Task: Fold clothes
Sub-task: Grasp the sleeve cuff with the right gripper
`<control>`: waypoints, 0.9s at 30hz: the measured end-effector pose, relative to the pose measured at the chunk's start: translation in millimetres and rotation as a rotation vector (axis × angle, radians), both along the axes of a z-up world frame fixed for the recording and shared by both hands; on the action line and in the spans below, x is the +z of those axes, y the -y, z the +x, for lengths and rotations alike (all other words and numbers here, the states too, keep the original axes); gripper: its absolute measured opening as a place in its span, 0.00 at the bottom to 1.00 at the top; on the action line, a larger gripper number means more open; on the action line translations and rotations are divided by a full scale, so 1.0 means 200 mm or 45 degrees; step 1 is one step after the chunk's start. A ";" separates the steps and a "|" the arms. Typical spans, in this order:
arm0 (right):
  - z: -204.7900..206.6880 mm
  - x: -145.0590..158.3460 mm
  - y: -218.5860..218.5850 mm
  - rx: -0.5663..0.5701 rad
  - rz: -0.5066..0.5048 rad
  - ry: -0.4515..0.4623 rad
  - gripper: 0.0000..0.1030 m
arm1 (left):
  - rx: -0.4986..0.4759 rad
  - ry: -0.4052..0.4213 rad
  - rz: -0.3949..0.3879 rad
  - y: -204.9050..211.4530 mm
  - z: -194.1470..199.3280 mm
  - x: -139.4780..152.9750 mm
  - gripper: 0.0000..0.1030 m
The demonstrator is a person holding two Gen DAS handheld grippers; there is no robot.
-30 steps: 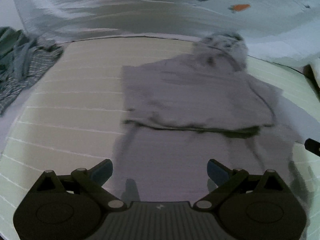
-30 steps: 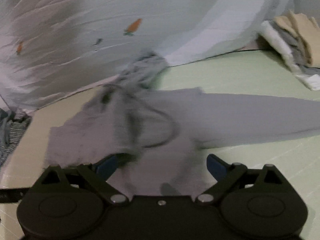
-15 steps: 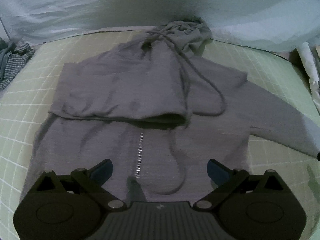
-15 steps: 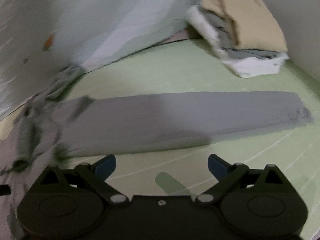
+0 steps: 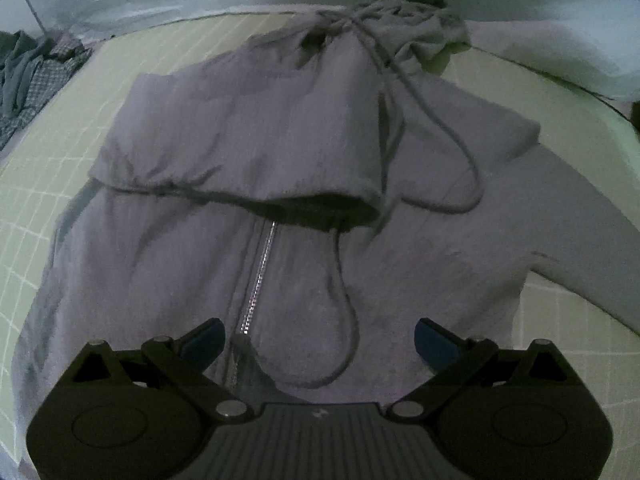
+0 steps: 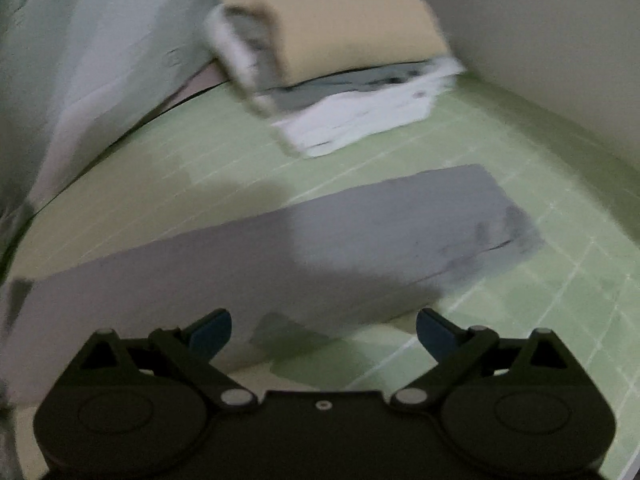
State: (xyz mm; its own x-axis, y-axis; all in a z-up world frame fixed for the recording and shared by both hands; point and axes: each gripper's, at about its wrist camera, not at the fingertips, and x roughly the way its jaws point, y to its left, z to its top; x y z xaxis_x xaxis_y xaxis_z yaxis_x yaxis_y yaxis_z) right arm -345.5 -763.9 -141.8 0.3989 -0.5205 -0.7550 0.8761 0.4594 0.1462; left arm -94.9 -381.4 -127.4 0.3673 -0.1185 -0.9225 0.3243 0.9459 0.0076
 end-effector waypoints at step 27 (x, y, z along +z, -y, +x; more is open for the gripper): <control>-0.07 0.00 0.16 0.082 -0.060 0.016 0.11 | -0.002 -0.058 -0.045 -0.02 0.04 -0.01 1.00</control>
